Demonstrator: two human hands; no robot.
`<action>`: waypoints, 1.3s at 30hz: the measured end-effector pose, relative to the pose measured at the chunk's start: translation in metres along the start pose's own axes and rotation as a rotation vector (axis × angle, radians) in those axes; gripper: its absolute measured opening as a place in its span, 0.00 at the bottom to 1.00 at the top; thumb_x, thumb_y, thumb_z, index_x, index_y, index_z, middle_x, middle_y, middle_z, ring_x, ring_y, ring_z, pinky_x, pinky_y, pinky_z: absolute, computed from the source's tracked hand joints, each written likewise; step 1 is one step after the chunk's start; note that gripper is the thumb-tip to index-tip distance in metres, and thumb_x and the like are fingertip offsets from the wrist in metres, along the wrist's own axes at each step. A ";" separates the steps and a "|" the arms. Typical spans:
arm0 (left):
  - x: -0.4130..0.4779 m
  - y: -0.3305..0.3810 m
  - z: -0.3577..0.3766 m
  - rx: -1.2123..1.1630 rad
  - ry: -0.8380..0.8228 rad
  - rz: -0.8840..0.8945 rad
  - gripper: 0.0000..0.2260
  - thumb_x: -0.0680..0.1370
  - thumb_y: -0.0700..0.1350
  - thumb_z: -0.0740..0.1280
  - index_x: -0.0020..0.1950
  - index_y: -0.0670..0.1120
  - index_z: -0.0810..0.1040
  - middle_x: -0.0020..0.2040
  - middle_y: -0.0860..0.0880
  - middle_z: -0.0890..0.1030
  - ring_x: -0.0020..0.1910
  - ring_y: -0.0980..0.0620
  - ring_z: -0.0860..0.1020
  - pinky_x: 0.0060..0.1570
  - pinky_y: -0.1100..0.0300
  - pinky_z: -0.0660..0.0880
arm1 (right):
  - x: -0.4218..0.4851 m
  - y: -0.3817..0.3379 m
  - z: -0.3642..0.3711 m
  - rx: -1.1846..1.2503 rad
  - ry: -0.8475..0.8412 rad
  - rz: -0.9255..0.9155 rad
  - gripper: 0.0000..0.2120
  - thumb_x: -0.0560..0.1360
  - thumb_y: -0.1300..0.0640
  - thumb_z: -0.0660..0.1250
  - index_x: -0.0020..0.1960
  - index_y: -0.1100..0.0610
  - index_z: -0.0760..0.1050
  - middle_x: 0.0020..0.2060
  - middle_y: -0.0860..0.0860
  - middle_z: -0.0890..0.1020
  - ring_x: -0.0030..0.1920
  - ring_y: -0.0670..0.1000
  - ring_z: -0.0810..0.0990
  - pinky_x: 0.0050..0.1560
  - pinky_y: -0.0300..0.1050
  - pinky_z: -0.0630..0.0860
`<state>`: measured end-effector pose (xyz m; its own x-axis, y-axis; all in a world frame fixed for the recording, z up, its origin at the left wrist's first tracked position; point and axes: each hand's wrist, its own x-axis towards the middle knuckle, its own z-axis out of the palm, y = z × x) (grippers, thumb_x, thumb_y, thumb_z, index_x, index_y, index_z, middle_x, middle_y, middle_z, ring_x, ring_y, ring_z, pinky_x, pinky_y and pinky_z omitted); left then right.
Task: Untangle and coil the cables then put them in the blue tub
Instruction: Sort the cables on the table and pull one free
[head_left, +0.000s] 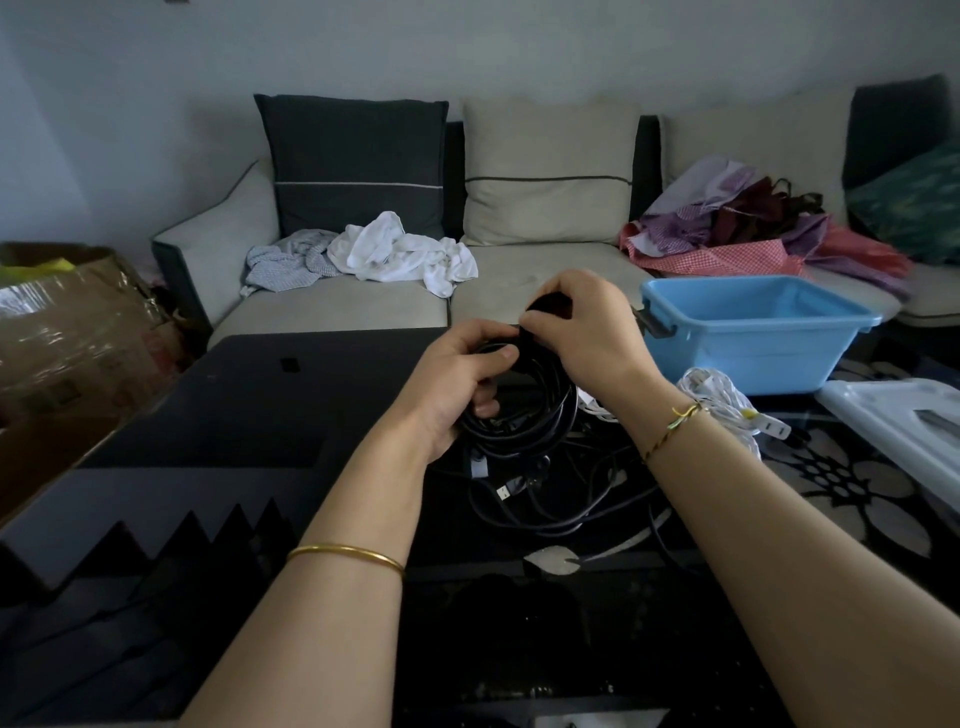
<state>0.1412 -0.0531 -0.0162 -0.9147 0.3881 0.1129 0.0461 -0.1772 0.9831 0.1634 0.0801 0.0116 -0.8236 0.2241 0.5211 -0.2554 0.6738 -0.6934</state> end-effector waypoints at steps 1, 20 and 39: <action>0.000 0.000 0.001 0.014 -0.006 0.010 0.07 0.79 0.34 0.63 0.50 0.45 0.76 0.32 0.51 0.72 0.21 0.58 0.62 0.22 0.66 0.61 | 0.000 0.001 0.001 -0.015 0.009 0.005 0.03 0.73 0.59 0.69 0.45 0.57 0.75 0.41 0.48 0.76 0.44 0.46 0.74 0.42 0.39 0.67; -0.003 -0.003 0.005 0.350 0.043 0.194 0.10 0.75 0.35 0.69 0.51 0.47 0.73 0.40 0.49 0.76 0.26 0.61 0.72 0.27 0.67 0.68 | -0.006 0.007 0.013 0.452 0.010 0.345 0.18 0.74 0.65 0.66 0.59 0.53 0.63 0.39 0.51 0.74 0.41 0.51 0.77 0.46 0.51 0.78; 0.000 -0.002 0.009 0.252 0.066 0.076 0.08 0.77 0.37 0.68 0.50 0.48 0.73 0.45 0.49 0.78 0.35 0.56 0.76 0.29 0.65 0.71 | -0.007 0.014 0.010 0.302 0.021 0.208 0.03 0.75 0.59 0.68 0.45 0.58 0.79 0.37 0.50 0.80 0.41 0.49 0.78 0.49 0.49 0.78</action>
<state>0.1447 -0.0445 -0.0172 -0.9284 0.3215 0.1863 0.2067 0.0305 0.9779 0.1601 0.0808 -0.0069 -0.8636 0.3511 0.3619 -0.2247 0.3745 -0.8996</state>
